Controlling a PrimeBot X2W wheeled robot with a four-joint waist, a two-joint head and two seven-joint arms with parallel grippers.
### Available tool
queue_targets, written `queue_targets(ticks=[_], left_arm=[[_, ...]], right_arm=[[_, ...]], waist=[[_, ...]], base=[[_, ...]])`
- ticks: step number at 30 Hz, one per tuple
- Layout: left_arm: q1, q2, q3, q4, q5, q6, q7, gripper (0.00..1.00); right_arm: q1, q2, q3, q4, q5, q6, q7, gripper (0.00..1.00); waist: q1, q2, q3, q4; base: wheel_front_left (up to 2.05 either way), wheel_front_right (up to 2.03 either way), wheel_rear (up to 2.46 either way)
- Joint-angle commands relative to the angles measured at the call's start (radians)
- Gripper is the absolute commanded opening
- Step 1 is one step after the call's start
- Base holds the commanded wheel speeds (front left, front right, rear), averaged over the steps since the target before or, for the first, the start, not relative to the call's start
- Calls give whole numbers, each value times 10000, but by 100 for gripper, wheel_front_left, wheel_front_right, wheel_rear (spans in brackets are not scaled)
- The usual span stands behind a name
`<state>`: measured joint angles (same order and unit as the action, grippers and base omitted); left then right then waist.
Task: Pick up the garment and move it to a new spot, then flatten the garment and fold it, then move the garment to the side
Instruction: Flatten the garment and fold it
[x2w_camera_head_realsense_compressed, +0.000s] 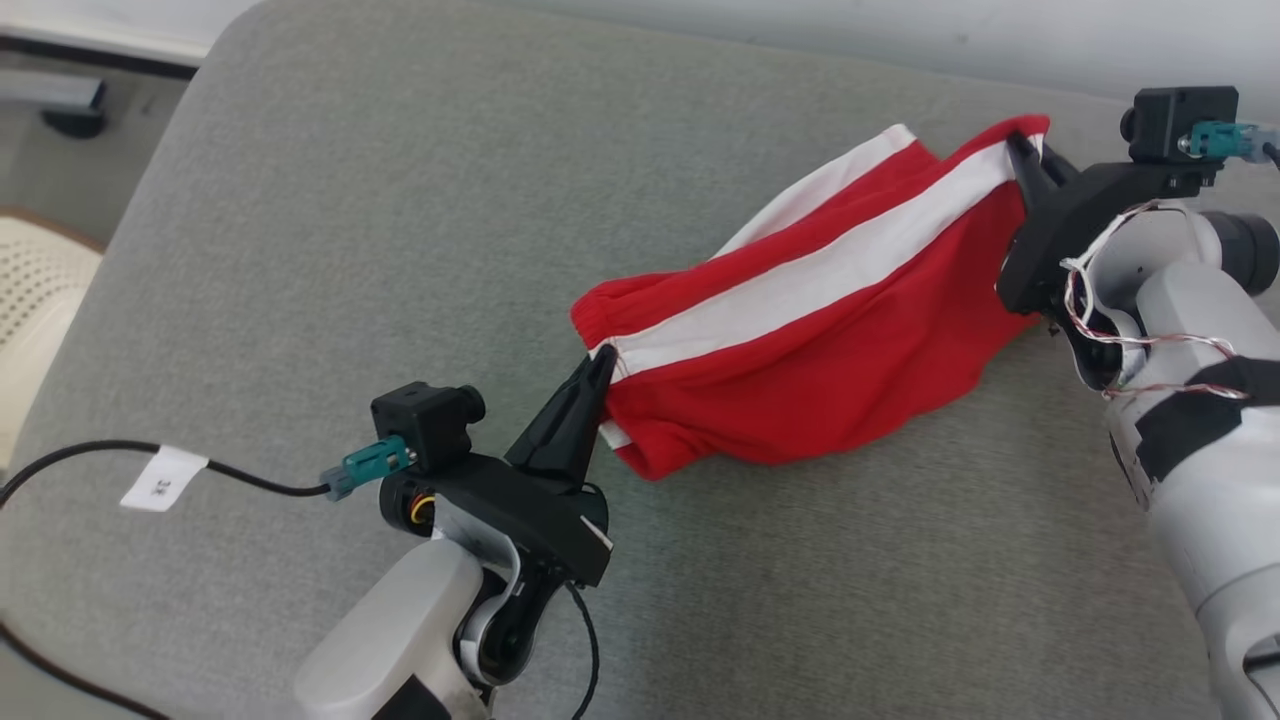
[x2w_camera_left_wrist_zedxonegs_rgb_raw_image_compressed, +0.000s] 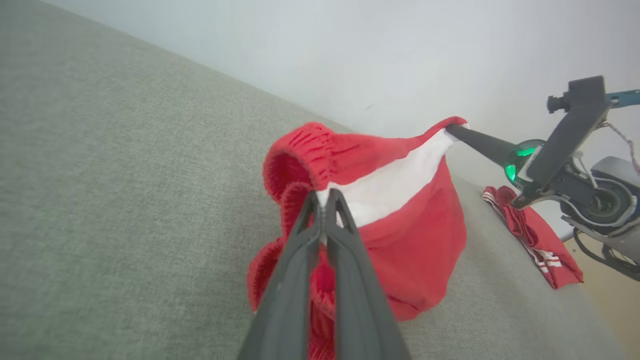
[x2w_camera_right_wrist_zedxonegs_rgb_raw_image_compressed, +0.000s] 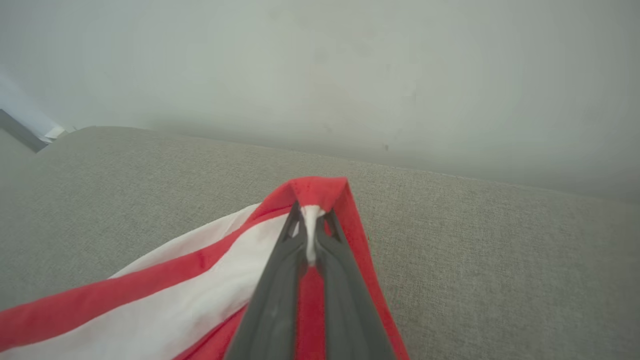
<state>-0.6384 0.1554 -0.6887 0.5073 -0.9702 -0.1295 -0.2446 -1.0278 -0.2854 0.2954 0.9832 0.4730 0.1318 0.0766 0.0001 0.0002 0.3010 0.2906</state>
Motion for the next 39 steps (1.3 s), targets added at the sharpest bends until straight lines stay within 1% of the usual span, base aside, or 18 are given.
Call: queue_targets(ticks=[1, 8, 12, 14, 15, 16, 17, 18, 19, 22, 25, 27, 32, 33, 37, 39], left_arm=[[-189, -79, -67, 83, -46, -9, -83, 0], [-604, -302, -565, 479, -494, -2, -176, 0], [-759, -413, -731, 693, -620, -2, -203, 0], [-833, -436, -644, 815, -667, -1, -211, 0], [-818, -458, -603, 871, -653, -1, -212, 0], [-775, -487, -595, 935, -619, -3, -212, 3], [-732, -500, -557, 999, -557, -1, -213, 45], [-671, -505, -493, 1057, -488, -1, -214, 92], [-592, -509, -413, 1105, -411, -1, -214, 100], [-262, -446, -23, 1114, -63, -1, -205, 100], [142, -389, 523, 836, 502, -3, -206, 100], [516, -299, 1052, 552, 1057, 2, -206, 100], [1698, -350, 2361, -505, 2487, 221, -204, 100], [1698, -350, 2361, -505, 2487, 221, -204, 100], [2567, -519, 3179, -1410, 3559, 374, -200, 100], [2910, -609, 3441, -1743, 4045, 394, -198, 100]], right_arm=[[-203, 55, 88, 223, -149, -19, -242, 0], [-980, 133, 305, 1767, -432, -19, -1305, 0], [-1301, 187, 342, 2353, -605, -19, -1844, 0], [-1366, 223, 380, 2531, -653, -19, -2041, 0], [-1361, 232, 386, 2587, -656, -19, -2143, 15], [-1331, 228, 387, 2641, -657, -19, -2269, 46], [-1296, 233, 372, 2692, -631, -19, -2389, 100], [-1223, 275, 378, 2745, -583, -19, -2458, 100], [-1161, 313, 404, 2774, -544, -19, -2504, 100], [-926, 371, 460, 2782, -336, -19, -2723, 100], [-694, 280, 539, 2705, -69, -19, -2868, 100], [-486, 189, 647, 2673, 71, -19, -2875, 100], [57, -87, 803, 2772, 532, -19, -2391, 100], [57, -87, 803, 2772, 532, -19, -2391, 100], [319, -291, 787, 2835, 829, -19, -2066, 100], [374, -359, 767, 2862, 952, -19, -1923, 100]], waist=[[-1, -2, 277, 327], [-1, -2, 545, 706], [-1, -2, 613, 798], [-1, -2, 603, 795], [-1, -2, 576, 776], [-1, -2, 527, 754], [-1, -2, 475, 729], [-1, -2, 396, 698], [-1, -2, 322, 667], [-1, -2, 33, 552], [-1, -2, -246, 435], [-1, -2, -393, 346], [-1, -2, -627, 270], [-1, -2, -627, 270], [-1, -2, -646, 433], [-1, -2, -614, 564]], base=[[0, 0, 0], [0, 0, 0], [0, 0, 0], [0, 0, 0], [0, 0, 0], [0, 0, 0], [0, 0, 0], [0, 0, 0], [0, 0, 0], [0, 0, 0], [0, 0, 0], [0, 0, 0], [0, 0, 0], [0, 0, 0], [0, 0, 0], [0, 0, 0]])
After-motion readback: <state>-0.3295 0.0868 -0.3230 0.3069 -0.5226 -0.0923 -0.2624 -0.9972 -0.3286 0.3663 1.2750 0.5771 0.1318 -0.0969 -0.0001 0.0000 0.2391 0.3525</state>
